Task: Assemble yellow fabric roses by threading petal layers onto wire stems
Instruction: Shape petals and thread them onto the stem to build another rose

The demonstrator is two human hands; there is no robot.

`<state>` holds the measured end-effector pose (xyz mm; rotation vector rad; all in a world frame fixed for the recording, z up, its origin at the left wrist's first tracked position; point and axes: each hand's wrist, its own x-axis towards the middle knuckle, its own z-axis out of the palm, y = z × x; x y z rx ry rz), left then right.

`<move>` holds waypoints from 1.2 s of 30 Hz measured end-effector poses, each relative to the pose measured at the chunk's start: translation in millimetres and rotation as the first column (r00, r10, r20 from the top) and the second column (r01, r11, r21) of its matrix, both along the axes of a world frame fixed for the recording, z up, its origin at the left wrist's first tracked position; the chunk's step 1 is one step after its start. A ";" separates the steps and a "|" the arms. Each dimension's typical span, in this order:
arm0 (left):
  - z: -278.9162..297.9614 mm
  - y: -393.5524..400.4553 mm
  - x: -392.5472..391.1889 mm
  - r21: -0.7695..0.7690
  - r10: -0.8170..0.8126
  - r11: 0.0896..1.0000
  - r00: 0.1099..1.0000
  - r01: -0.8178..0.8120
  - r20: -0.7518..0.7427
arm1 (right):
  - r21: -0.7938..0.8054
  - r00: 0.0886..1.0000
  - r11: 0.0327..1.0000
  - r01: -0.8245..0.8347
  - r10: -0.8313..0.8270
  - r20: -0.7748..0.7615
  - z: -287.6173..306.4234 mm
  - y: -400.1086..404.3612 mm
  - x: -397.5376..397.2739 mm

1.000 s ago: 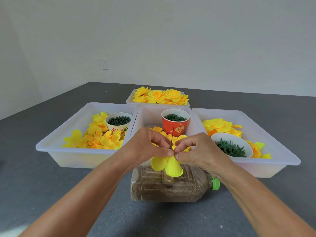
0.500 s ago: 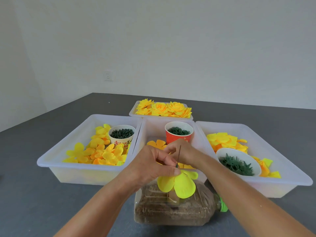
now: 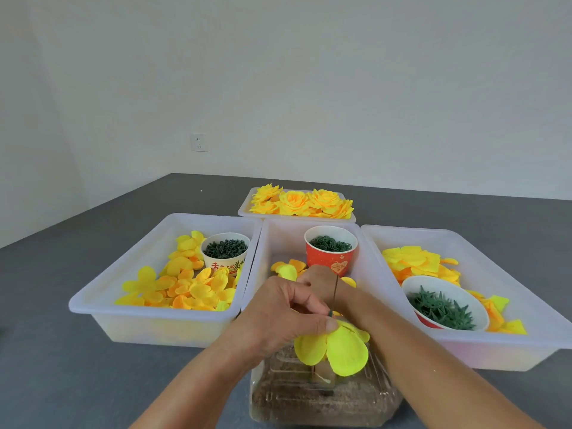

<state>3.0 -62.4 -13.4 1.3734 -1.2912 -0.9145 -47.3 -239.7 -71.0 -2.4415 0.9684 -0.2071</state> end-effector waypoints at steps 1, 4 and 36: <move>-0.2 0.2 0.2 -0.003 -0.006 1.000 1.000 0.006 0.004 | 0.025 0.997 0.999 0.040 -0.041 0.063 4.4 -0.6 -2.6; -0.7 0.3 0.8 -0.011 -0.021 1.000 1.000 0.021 0.022 | 0.148 0.930 0.979 0.141 -0.182 0.321 12.2 -3.8 -14.1; -1.8 -1.9 1.2 -0.001 -0.014 1.000 1.000 0.014 0.017 | 0.877 0.726 0.456 0.153 -0.654 0.213 15.3 -11.1 -29.4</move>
